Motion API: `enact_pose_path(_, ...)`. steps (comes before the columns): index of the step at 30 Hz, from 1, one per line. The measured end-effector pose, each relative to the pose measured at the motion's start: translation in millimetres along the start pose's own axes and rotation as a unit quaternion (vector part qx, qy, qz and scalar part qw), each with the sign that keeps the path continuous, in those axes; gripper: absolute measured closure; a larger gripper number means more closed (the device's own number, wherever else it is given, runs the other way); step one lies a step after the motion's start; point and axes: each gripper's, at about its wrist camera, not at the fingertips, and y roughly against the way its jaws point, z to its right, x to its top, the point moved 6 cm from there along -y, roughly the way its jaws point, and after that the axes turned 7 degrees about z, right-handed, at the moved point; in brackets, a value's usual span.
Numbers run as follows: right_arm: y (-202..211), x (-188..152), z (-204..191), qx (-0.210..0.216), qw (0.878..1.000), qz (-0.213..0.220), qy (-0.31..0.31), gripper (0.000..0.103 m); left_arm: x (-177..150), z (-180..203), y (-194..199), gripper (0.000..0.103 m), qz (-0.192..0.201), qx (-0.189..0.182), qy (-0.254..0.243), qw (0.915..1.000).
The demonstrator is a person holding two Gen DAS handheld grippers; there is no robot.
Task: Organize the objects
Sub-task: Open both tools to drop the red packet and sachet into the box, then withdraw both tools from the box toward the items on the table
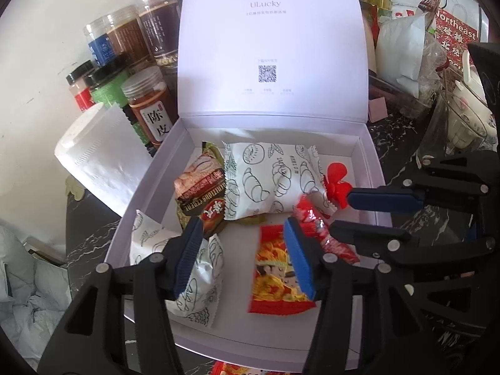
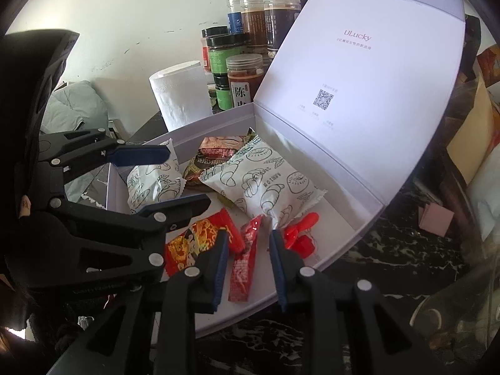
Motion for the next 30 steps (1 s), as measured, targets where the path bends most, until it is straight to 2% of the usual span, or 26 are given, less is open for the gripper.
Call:
enact_pose_path(2,6,0,-1,-0.004,1.000,0.004,-0.003,0.066,3,-3,6,0.038,0.009,0.008,0.000,0.9999)
enact_pose_path(5,16,2,-4,0.000,1.000,0.011,-0.004,0.063,4,-8,16,0.034,0.016,0.009,0.008,0.9998)
enact_pose_path(22,71,14,-10,-0.037,0.998,0.053,-0.010,0.061,9,-17,65,0.033,0.047,0.013,0.041,0.9980)
enact_pose_path(25,84,16,-13,-0.047,0.997,0.065,-0.011,0.057,12,-20,79,0.033,0.058,0.017,0.045,0.9971)
enact_pose_path(30,105,17,-23,-0.055,0.995,0.082,-0.007,0.050,11,-22,102,0.025,0.073,0.020,0.050,0.9959)
